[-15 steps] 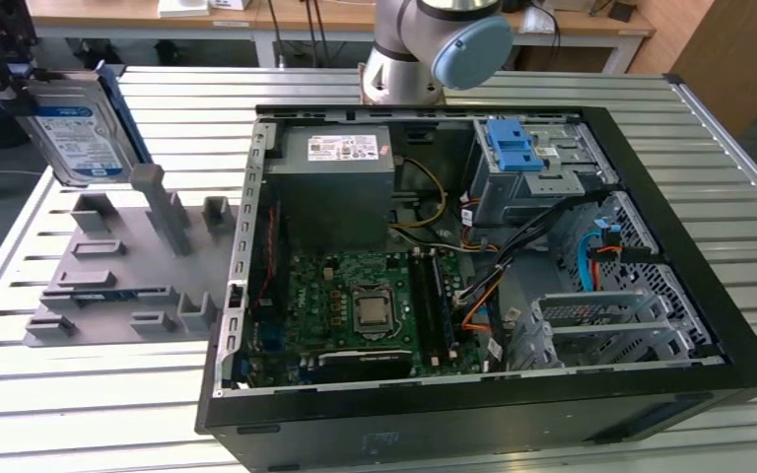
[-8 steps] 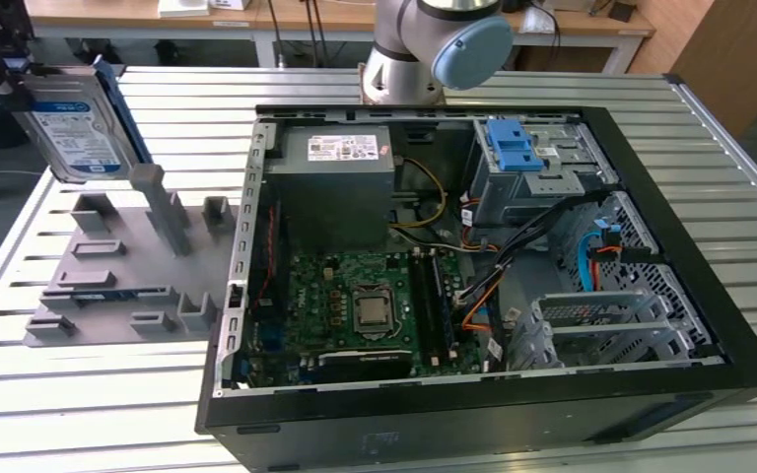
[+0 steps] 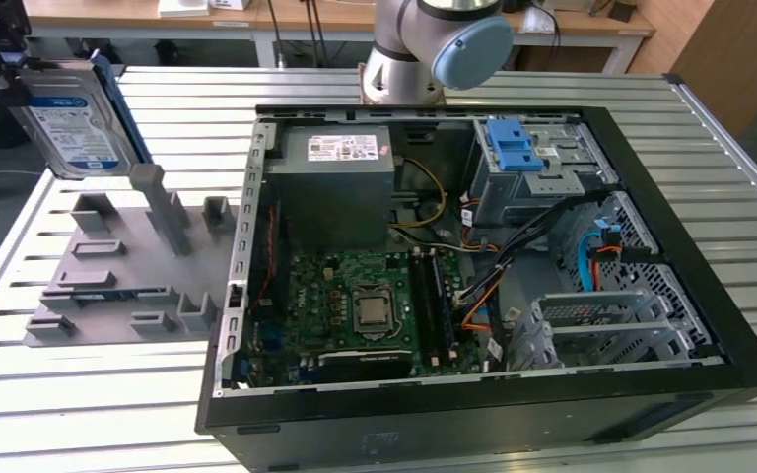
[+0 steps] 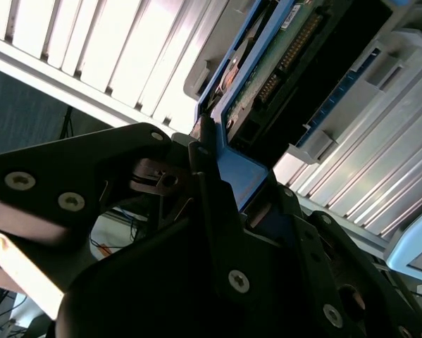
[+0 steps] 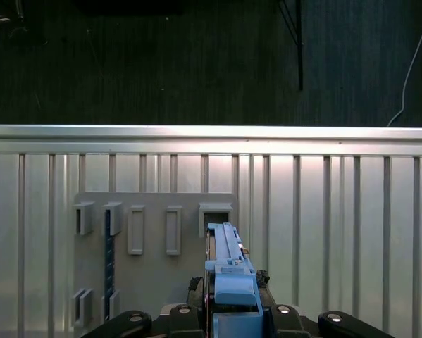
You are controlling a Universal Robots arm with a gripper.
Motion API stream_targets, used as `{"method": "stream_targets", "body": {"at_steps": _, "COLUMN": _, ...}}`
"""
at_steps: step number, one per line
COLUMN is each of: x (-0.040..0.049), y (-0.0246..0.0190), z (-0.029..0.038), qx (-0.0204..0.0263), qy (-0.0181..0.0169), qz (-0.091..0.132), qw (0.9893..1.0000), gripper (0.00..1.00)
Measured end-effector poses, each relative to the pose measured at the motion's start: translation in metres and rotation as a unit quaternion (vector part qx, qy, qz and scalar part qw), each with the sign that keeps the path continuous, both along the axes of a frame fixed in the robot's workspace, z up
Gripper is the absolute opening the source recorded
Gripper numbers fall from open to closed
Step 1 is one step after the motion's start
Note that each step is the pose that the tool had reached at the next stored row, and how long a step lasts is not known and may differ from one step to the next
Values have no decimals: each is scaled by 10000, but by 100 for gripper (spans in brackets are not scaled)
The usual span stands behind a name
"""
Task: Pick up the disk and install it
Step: 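Pick up the disk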
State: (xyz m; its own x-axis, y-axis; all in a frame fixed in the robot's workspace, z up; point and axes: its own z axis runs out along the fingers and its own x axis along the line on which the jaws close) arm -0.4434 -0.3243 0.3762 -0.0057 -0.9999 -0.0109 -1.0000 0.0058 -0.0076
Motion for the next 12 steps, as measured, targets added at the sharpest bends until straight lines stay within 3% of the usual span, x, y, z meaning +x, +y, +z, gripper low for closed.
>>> {"method": "stream_targets", "body": {"at_steps": 12, "x": 0, "y": 0, "z": 84, "qx": 5, "qy": -2, "qz": 0, "qw": 10000, "gripper": 36}}
